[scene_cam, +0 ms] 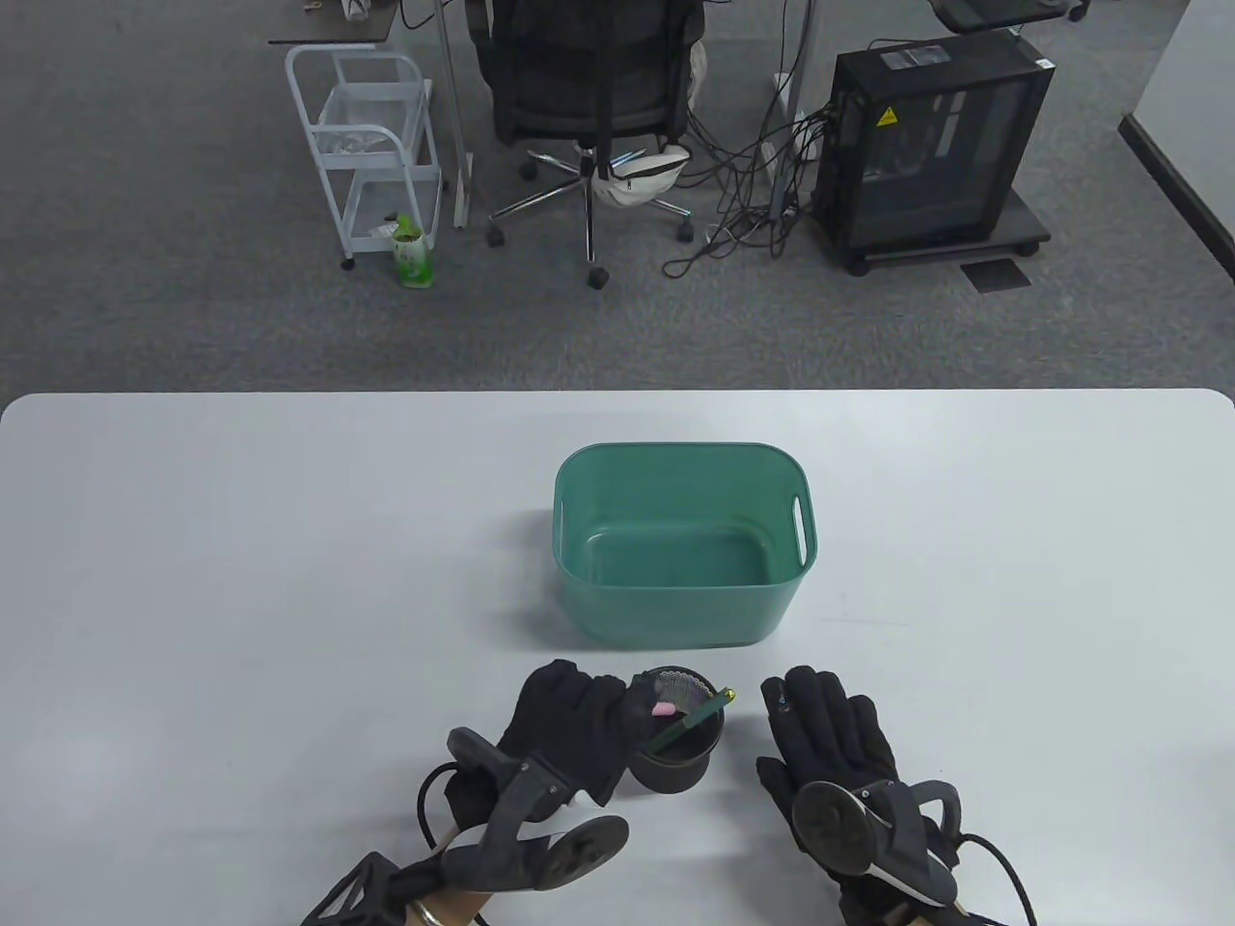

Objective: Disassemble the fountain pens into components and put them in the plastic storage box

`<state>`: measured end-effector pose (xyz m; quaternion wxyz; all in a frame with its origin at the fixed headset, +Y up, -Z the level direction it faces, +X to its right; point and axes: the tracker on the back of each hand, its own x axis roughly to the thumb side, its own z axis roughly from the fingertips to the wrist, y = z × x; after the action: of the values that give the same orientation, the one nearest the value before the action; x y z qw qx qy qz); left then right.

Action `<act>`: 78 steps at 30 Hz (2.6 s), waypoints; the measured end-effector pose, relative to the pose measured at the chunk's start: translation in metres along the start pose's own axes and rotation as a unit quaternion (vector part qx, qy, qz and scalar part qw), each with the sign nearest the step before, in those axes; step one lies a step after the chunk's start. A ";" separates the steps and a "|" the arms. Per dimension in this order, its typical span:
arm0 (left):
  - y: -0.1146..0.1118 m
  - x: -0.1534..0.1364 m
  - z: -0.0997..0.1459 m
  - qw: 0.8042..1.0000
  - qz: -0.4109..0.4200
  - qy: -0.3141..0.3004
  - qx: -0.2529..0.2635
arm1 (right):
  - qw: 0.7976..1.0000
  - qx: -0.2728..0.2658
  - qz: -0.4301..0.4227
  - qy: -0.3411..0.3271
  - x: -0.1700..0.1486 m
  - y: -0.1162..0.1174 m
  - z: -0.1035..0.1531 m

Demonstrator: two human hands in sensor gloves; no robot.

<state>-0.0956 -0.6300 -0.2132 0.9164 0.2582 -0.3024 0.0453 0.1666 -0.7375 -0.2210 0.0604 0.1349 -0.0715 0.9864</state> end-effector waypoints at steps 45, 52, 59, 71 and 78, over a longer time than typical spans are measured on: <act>0.034 -0.043 -0.008 0.938 0.276 0.075 0.193 | 0.952 -0.285 -0.078 -0.085 0.062 -0.122 -0.038; 0.026 -0.044 -0.010 0.935 0.297 0.068 0.182 | 0.944 -0.301 -0.084 -0.101 0.059 -0.117 -0.038; 0.020 -0.043 -0.012 0.935 0.302 0.051 0.177 | 0.943 -0.306 -0.070 -0.108 0.055 -0.120 -0.034; 0.025 -0.033 -0.012 0.965 0.225 0.037 0.128 | 0.944 -0.313 -0.028 -0.103 0.051 -0.123 -0.029; 0.026 -0.021 -0.013 0.986 0.135 0.009 0.093 | 0.944 -0.313 -0.011 -0.107 0.054 -0.122 -0.027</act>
<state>-0.1124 -0.5997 -0.2227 0.8764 0.2990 -0.3208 0.1990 0.1246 -0.6081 -0.2168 0.1029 0.2143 -0.3813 0.8934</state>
